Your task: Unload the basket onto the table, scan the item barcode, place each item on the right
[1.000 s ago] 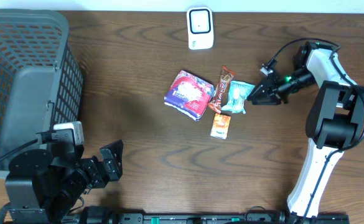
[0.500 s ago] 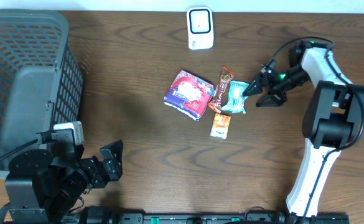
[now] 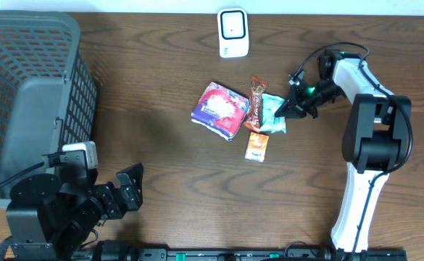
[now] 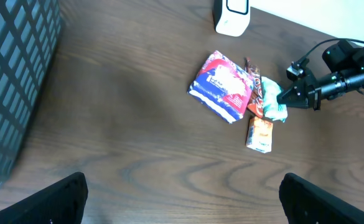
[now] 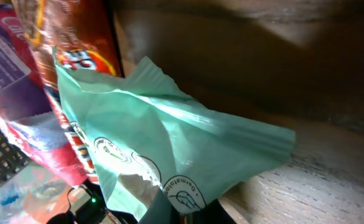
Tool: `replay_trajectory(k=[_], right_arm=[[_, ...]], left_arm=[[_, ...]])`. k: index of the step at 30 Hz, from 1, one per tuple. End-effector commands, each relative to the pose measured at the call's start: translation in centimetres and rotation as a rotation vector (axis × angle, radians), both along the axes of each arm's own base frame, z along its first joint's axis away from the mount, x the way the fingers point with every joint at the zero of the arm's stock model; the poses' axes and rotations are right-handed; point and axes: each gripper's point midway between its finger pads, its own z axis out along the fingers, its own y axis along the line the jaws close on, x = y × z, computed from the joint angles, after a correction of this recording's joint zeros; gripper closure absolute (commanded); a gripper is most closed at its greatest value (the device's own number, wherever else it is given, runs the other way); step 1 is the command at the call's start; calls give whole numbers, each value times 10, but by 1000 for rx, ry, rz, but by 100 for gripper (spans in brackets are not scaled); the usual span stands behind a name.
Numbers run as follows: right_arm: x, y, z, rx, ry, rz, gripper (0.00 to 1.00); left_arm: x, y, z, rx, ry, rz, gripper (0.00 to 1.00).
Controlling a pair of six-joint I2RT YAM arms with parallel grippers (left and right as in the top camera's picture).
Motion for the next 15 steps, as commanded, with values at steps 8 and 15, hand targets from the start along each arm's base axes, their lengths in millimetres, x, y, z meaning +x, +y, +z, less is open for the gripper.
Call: replay_trajectory(k=[8, 15], right_arm=[[9, -45, 33, -537, 23, 70, 99], [24, -69, 63, -917, -53, 45, 99]], left_arm=[[-1, -2, 6, -9, -14, -8, 2], [-1, -2, 6, -9, -14, -8, 2]])
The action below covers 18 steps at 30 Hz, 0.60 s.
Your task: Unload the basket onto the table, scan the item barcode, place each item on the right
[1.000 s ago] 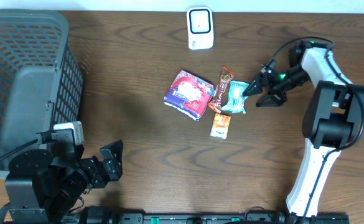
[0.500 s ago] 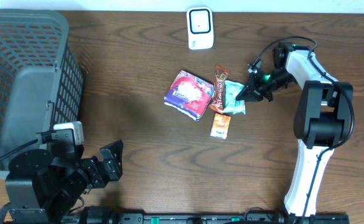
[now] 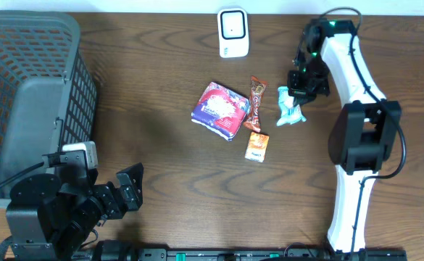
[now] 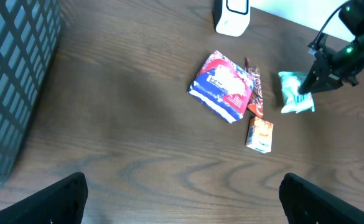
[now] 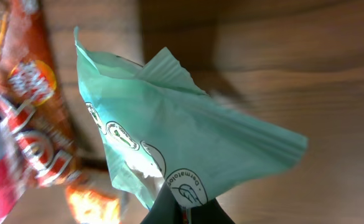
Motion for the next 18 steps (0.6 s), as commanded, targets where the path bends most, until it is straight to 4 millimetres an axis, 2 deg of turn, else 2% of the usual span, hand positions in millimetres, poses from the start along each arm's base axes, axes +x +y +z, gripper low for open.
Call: replay_trajectory(k=[1, 3, 7, 9, 13, 18], right_arm=[[5, -35, 13, -355, -61, -38, 99], [4, -63, 26, -626, -110, -89, 99], [3, -90, 47, -923, -199, -138, 99], [1, -90, 45, -953, -206, -129, 99], [-2, -84, 27, -952, -202, -111, 99], [-15, -64, -11, -857, -141, -59, 99]], left_arm=[[-1, -2, 6, -9, -14, -8, 2], [-1, -2, 6, -9, -14, -8, 2], [-1, -2, 6, -9, -14, -8, 2], [-1, -2, 6, -9, -14, -8, 2], [-1, -2, 6, -9, -14, -8, 2], [-1, -2, 6, -9, -14, -8, 2]])
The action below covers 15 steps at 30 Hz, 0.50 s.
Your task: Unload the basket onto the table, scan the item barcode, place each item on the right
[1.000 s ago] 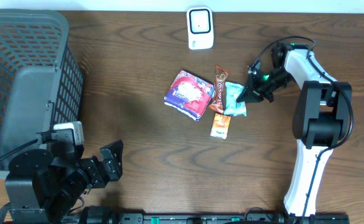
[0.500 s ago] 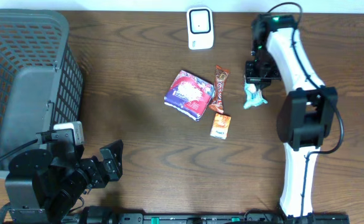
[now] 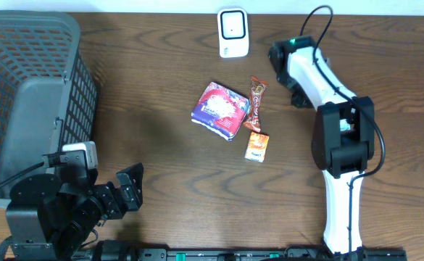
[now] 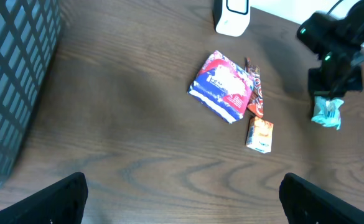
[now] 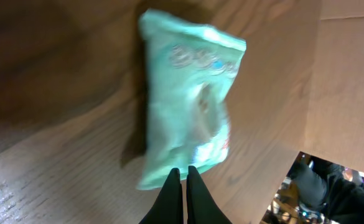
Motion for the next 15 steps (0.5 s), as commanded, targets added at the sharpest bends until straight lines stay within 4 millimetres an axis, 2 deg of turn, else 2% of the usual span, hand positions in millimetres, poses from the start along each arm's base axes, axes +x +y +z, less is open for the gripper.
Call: replay_trajectory(k=[1, 5, 7, 9, 10, 13, 15], right_arm=[[-9, 16, -14, 33, 40, 32, 99], [-8, 27, -16, 124, 33, 1, 93], [-4, 28, -11, 154, 28, -7, 85], [1, 26, -1, 181, 37, 5, 58], [3, 23, 4, 191, 42, 9, 49], [5, 8, 17, 200, 32, -29, 33], [5, 1, 15, 268, 37, -70, 20]], left_arm=[[-1, -2, 6, -9, -14, -8, 2], [-1, -2, 6, -9, -14, -8, 2], [-1, -2, 6, -9, -14, -8, 2], [-1, -2, 6, -9, -14, -8, 2], [-1, -2, 6, -9, -14, -8, 2], [-1, -2, 6, -9, -14, -8, 2], [-1, -2, 6, -9, -14, -8, 2]])
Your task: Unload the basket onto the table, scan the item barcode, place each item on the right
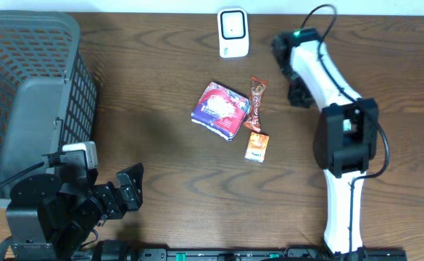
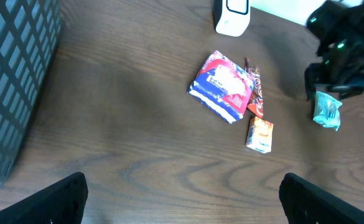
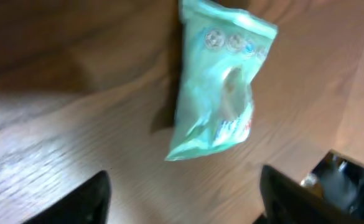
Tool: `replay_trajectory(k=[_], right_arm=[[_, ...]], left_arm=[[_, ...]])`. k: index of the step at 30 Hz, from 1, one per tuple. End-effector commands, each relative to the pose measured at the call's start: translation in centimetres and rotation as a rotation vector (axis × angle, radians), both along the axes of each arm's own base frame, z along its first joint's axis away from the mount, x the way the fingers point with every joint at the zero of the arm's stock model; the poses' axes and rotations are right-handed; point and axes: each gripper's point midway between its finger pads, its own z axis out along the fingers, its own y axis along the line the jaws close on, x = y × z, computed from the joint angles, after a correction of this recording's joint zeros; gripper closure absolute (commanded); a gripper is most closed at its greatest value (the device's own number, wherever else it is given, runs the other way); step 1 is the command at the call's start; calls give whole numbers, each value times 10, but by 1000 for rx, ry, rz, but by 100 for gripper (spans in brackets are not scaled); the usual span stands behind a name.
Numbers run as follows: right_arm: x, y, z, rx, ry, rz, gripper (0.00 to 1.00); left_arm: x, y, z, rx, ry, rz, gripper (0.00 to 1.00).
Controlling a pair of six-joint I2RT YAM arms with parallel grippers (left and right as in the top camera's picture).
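Note:
A mint-green snack packet (image 3: 222, 106) lies flat on the brown table, printed side up. It also shows at the right of the left wrist view (image 2: 326, 111), and the right arm hides it from overhead. My right gripper (image 3: 188, 199) hovers just above it, open, with a finger (image 3: 82, 199) on either side and nothing between them. The white scanner (image 1: 233, 32) stands at the table's far edge, left of the right gripper (image 1: 298, 93). My left gripper (image 2: 182, 205) is open and empty near the front left.
A red-purple pack (image 1: 220, 109), a brown-orange bar (image 1: 255, 103) and a small orange packet (image 1: 256, 146) lie together mid-table, left of the green packet. A grey mesh basket (image 1: 23, 94) fills the left side.
The right gripper's fingers, pressed together at the packet's edge before, now stand wide apart. The green packet lies free on the table in the same place. The left arm is unchanged.
The right gripper was shut on the green packet beside the other snacks. Then it held the packet to the right of the bar. Later the packet was further right on the table under the shut fingers. Now the fingers are open and the packet lies loose.

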Motion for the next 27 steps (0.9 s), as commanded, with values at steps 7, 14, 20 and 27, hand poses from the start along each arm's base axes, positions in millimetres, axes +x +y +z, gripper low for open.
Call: replay_trajectory(k=[7, 14, 20, 27], right_arm=[[5, 4, -14, 828, 46, -34, 11], [-7, -37, 10, 1193, -48, -77, 7], [-20, -76, 4, 1193, -76, -167, 10], [-22, -97, -9, 1171, -113, -195, 9]], left_arm=[[-1, -2, 6, -9, -14, -8, 2], [-1, -2, 6, -9, -14, -8, 2], [-1, -2, 6, -9, -14, -8, 2], [-1, -2, 6, -9, -14, -8, 2]])
